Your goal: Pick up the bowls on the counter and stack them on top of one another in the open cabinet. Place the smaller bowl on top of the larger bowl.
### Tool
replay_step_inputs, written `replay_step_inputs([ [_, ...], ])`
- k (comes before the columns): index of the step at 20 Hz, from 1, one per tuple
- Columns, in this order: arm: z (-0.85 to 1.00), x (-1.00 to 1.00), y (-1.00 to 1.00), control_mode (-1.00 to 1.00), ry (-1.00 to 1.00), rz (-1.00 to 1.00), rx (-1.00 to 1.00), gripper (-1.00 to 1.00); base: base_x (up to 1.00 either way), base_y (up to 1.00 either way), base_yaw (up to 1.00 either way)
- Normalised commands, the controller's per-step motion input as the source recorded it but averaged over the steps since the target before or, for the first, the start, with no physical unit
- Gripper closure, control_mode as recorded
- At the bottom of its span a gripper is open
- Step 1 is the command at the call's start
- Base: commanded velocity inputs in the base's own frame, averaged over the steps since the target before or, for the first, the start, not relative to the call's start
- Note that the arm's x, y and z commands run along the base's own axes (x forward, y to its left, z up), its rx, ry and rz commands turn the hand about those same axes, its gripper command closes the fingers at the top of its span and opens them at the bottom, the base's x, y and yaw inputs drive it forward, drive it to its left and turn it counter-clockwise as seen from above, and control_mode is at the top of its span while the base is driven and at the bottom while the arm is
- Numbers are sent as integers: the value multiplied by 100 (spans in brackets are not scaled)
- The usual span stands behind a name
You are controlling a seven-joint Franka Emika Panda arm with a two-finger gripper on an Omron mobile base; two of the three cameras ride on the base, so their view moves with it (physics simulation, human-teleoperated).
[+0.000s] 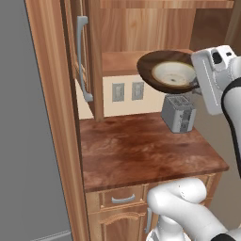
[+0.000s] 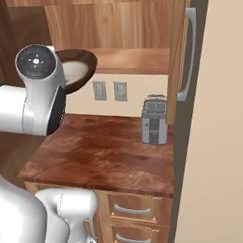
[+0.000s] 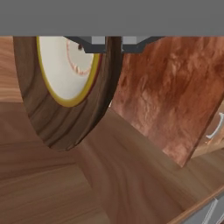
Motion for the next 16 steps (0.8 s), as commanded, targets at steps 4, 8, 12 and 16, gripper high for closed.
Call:
replay_step_inputs([
  [4,2,15,1,-100,-7,0,0,100,0,0,0],
  [8,0,21,8,-100,-6,0,0,100,0,0,0],
  [12,5,21,7,-100,-3,0,0,100,0,0,0],
  [16,14,21,6,-100,0,0,0,100,0,0,0],
])
